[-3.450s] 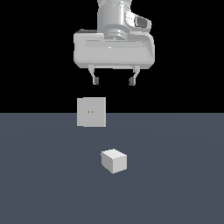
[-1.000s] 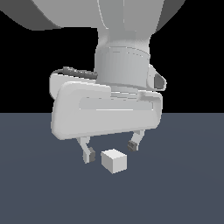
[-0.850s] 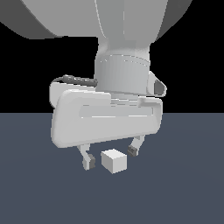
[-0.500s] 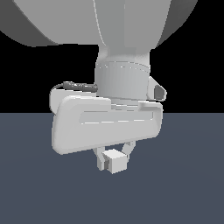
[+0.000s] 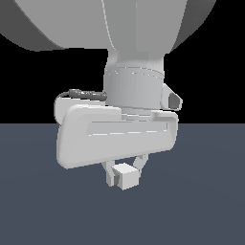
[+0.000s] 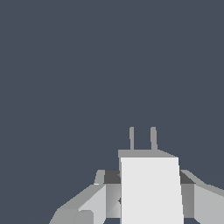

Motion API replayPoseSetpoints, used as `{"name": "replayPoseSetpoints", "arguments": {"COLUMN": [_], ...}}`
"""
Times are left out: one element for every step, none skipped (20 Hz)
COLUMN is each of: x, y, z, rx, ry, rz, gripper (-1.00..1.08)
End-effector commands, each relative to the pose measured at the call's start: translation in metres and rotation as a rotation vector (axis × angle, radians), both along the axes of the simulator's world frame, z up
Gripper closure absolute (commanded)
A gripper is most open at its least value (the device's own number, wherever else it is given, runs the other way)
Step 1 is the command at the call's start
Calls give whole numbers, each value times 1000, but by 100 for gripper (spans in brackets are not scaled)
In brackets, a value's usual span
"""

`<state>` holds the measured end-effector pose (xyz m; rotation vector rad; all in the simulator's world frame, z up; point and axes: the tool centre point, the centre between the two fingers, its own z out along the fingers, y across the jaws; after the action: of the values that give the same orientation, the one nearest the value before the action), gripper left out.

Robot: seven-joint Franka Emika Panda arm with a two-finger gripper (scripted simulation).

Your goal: Plug the charger into the wall socket.

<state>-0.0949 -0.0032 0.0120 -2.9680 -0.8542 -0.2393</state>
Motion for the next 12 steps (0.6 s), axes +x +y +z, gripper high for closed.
{"name": "replayPoseSetpoints", "arguments": {"x": [0,1,1,2,2,3,3,4,5,6,8,9], "y": [1,2,3,4,5,6,8,10,11,14,16,18], "z": [1,1,2,2,3,4,5,6,7,9,10,12], "rx": [0,0,0,0,1,1,1,1,1,1,2,2], "ry": [0,0,0,-1,-1,-1,-1,-1,-1,-1,-1,-2], "rz": [-4,-8,-13,-19,-26,-34,-44,-54,-66,-78,-92,-106], "gripper": [108,108,108,108,108,108,108,108,108,108,108,108]}}
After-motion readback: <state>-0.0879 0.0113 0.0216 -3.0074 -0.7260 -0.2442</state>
